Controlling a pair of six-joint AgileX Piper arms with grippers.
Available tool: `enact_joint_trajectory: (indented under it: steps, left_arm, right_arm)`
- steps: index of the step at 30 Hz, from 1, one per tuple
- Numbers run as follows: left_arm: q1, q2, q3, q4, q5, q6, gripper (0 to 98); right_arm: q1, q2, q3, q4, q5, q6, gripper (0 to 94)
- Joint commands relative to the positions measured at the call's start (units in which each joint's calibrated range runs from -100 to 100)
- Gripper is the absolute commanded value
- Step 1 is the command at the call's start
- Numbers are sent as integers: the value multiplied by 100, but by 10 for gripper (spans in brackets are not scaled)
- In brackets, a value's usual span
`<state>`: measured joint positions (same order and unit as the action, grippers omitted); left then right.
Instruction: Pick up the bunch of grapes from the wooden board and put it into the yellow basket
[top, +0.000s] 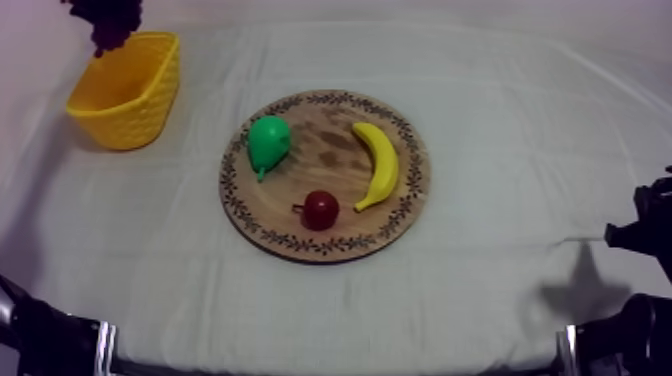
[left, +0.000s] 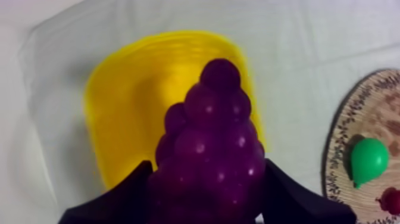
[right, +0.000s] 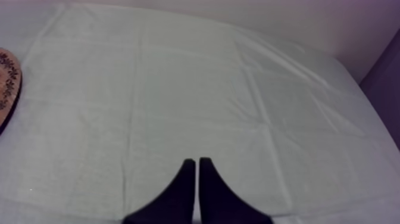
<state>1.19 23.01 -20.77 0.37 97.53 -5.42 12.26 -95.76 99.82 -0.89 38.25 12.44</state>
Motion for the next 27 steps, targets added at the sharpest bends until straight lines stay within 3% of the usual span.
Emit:
enact_joint_trajectory:
  steps: [1, 19, 23, 27]
  left_arm:
    - [-160, 19, -29, 21, 25, -2, 472]
    - [-289, 938, -191, 166, 101, 162, 495]
    - [-289, 1281, -229, 231, 102, 246, 548]
    - [-287, 1536, -265, 288, 104, 369, 676]
  right_arm:
    - [-1, 1, -5, -1, -2, -1, 3]
    - [-1, 1, -5, -1, -2, -1, 3]
    - [-1, 1, -5, -1, -2, -1, 3]
    - [-1, 1, -5, -1, -2, -1, 3]
